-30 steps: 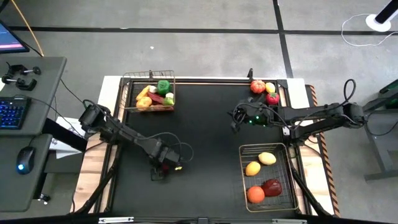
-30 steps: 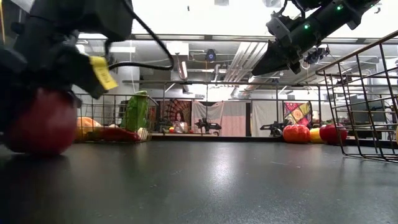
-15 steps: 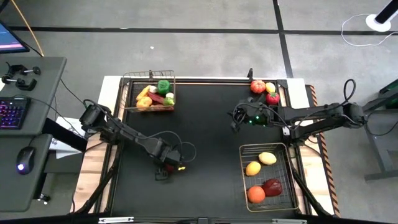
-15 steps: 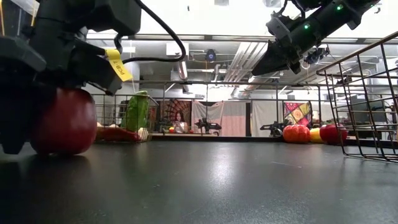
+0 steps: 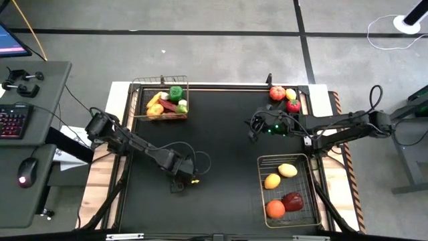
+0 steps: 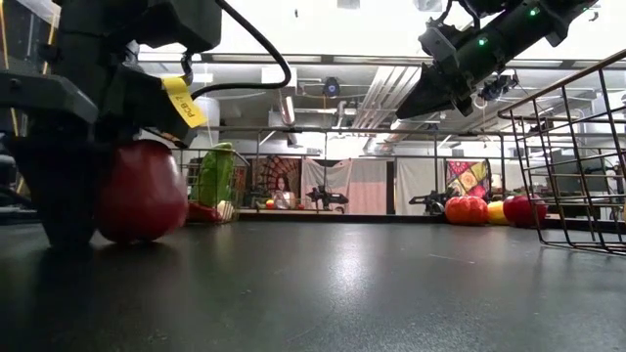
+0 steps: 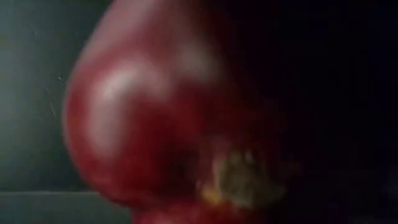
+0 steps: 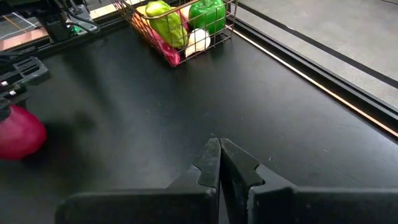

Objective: Sort produce into baskets
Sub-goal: Put the red apple into the bottom wire basket

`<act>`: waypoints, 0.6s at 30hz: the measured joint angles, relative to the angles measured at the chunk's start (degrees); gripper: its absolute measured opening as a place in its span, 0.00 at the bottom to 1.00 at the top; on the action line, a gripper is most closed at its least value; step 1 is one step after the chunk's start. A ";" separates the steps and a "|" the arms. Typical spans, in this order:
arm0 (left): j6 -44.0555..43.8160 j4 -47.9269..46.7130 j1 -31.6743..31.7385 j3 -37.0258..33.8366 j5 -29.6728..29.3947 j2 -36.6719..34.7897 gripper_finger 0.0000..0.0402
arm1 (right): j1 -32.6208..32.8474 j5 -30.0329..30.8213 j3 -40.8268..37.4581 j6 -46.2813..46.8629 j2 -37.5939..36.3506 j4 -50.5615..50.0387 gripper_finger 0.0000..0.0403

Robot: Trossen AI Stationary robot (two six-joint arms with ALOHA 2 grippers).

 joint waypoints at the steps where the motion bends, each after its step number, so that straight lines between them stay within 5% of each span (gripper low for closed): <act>1: -0.04 0.01 0.04 0.00 0.02 0.00 0.29 | 0.00 0.00 0.00 0.00 0.00 0.00 0.00; 12: 0.09 0.84 0.04 0.11 1.04 0.02 0.01 | 0.00 -0.01 0.00 0.00 0.00 0.00 0.00; 18: 0.09 0.77 0.02 0.13 1.38 0.04 0.00 | 0.00 0.00 0.00 0.00 0.00 0.00 0.00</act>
